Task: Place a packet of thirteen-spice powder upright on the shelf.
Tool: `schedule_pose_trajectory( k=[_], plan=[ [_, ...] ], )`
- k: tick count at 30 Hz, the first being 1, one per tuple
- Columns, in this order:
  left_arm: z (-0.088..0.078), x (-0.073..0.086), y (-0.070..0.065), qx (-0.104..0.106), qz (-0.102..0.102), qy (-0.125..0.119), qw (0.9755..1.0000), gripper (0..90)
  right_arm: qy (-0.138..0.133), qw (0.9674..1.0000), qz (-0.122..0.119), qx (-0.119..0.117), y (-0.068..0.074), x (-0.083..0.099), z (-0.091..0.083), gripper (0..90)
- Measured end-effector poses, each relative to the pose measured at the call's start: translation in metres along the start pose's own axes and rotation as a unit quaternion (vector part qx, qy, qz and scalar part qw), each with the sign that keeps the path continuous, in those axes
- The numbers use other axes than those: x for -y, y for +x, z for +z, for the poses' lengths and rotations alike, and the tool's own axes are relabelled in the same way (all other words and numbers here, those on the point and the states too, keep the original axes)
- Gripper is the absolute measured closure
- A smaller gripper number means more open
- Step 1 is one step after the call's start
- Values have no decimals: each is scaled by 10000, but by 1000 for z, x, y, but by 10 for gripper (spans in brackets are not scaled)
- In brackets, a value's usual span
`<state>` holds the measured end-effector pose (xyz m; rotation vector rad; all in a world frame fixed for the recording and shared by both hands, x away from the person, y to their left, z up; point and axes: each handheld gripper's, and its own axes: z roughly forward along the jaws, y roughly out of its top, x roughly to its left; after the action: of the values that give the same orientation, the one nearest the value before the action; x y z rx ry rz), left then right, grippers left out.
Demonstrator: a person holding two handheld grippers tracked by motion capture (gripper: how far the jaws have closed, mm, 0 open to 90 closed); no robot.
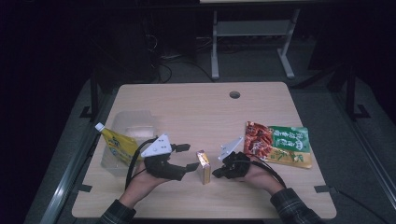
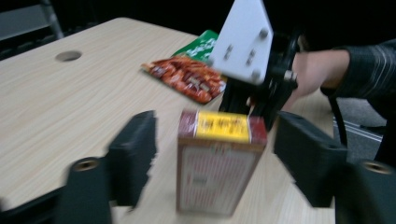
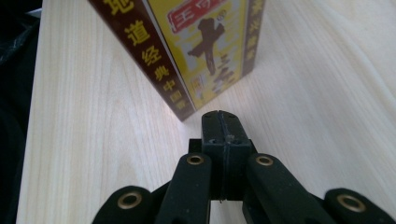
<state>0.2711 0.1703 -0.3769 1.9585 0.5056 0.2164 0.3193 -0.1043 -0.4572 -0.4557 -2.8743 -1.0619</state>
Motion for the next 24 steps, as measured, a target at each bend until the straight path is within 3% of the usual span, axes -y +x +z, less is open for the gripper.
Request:
schedule_pose_trajectory(
  k=[5, 7, 11, 15, 18, 24],
  plan=[
    [5, 26, 1, -277, -265, 434, 9983, 676, -5, 10000, 24, 5, 0, 4, -5, 900],
    [16, 35, 1, -356, -289, 783, 9959, 769, -7, 10000, 7, -35, 1, 5, -5, 900],
    [30, 44, 0, -325, -358, 1138, 9923, 892, 22, 10000, -24, -54, 3, 5, -3, 900],
    [39, 54, -1, -62, -422, 1359, 9898, 897, 36, 9999, -18, -115, 5, 5, -2, 900],
    [47, 59, -5, 138, -392, 1356, 9899, 897, 59, 9999, -31, -116, 6, 5, -1, 900],
    [57, 62, -15, 284, -223, 1458, 9887, 897, -18, 10000, 42, 5, 2, 8, -9, 900]
  ],
)
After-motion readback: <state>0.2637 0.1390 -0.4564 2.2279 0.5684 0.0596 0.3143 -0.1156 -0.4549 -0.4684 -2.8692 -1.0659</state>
